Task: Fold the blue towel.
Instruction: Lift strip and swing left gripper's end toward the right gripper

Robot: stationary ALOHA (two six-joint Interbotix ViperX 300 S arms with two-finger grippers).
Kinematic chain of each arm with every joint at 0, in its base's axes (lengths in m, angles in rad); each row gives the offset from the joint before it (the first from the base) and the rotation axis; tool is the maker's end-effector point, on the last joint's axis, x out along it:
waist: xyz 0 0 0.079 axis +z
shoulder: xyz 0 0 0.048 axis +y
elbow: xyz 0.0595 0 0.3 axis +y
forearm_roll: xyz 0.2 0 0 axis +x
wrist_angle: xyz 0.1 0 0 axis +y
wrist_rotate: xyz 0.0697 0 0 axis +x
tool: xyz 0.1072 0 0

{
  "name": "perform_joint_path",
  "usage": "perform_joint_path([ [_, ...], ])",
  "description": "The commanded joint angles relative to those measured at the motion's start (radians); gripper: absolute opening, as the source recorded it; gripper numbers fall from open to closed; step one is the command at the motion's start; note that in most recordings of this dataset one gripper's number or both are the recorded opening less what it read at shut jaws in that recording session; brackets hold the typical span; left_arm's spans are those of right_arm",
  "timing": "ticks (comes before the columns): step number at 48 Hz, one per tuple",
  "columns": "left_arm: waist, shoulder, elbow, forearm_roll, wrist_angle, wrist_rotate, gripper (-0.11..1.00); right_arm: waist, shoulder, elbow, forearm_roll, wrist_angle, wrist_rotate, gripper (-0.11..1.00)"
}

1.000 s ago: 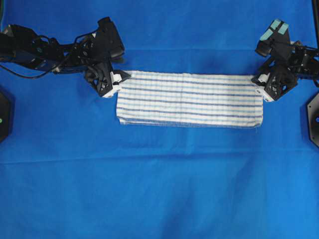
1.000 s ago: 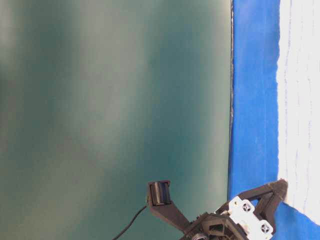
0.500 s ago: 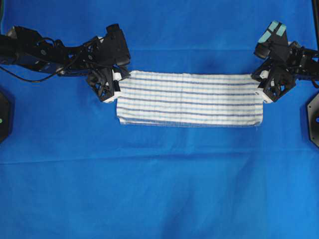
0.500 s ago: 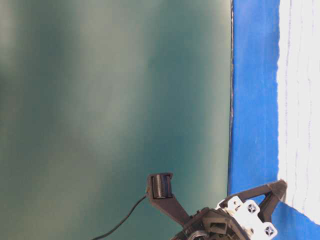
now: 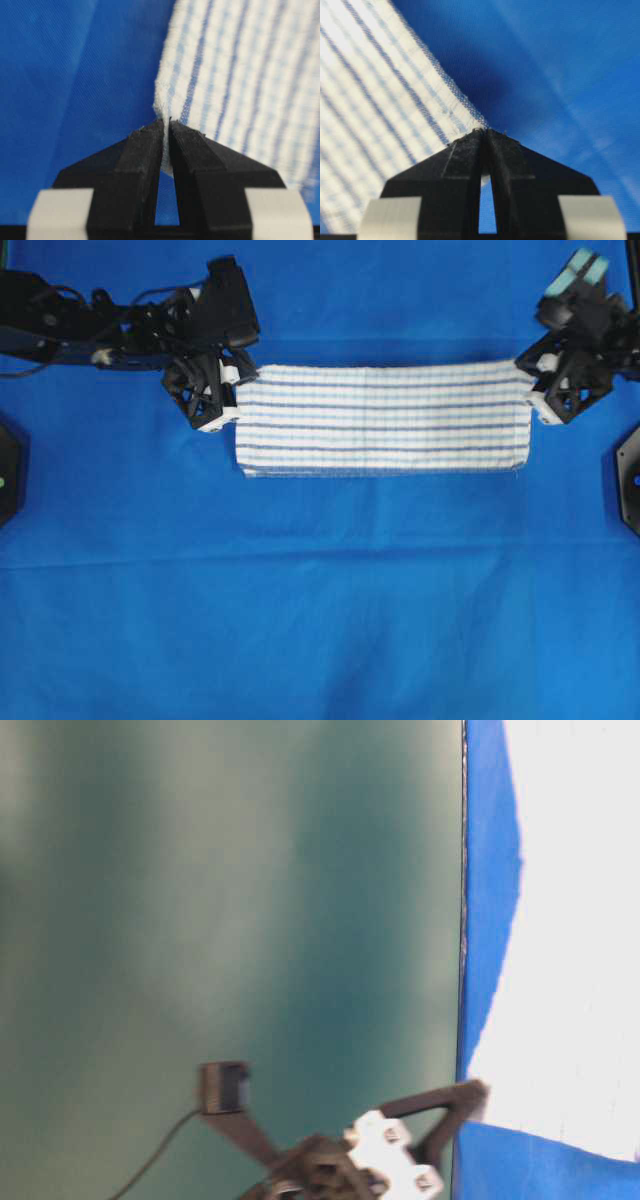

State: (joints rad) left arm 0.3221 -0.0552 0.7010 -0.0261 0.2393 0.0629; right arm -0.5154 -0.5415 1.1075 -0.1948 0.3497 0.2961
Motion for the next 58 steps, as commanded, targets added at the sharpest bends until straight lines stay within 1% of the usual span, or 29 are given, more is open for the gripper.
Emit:
perform_joint_path([
  [1, -0.003, -0.057, -0.021, 0.003, 0.014, -0.002, 0.03, -0.002, -0.083, -0.031, -0.003, 0.043, -0.002, 0.05],
  [6, -0.008, -0.087, -0.02, 0.003, 0.02, -0.006, 0.03, -0.002, -0.156, -0.032, -0.003, 0.078, -0.002, 0.05],
  [12, -0.021, -0.103, -0.017, 0.003, 0.02, -0.009, 0.03, -0.002, -0.219, -0.028, -0.003, 0.094, 0.0, 0.05],
  [18, -0.04, -0.101, -0.02, 0.002, 0.02, -0.014, 0.03, -0.002, -0.227, -0.031, -0.003, 0.089, 0.0, 0.05],
  [26, -0.095, -0.1, -0.034, -0.002, 0.012, -0.025, 0.03, -0.003, -0.209, -0.049, -0.006, 0.072, 0.002, 0.05],
  [32, -0.169, -0.098, -0.061, -0.002, 0.003, -0.048, 0.03, -0.006, -0.179, -0.086, -0.025, 0.032, 0.003, 0.05],
  [39, -0.253, -0.095, -0.094, -0.002, -0.02, -0.051, 0.03, -0.018, -0.127, -0.14, -0.058, -0.011, 0.003, 0.05],
  [41, -0.273, -0.092, -0.101, -0.002, -0.032, -0.052, 0.03, -0.028, -0.1, -0.16, -0.074, -0.023, 0.003, 0.05],
  [48, -0.336, -0.063, -0.135, -0.002, -0.092, -0.058, 0.03, -0.066, -0.011, -0.216, -0.103, -0.063, 0.003, 0.05],
  [54, -0.383, -0.031, -0.184, -0.002, -0.147, -0.066, 0.03, -0.104, 0.077, -0.279, -0.126, -0.101, 0.002, 0.05],
  [58, -0.411, 0.002, -0.224, -0.002, -0.16, -0.066, 0.03, -0.123, 0.13, -0.324, -0.137, -0.117, 0.0, 0.05],
])
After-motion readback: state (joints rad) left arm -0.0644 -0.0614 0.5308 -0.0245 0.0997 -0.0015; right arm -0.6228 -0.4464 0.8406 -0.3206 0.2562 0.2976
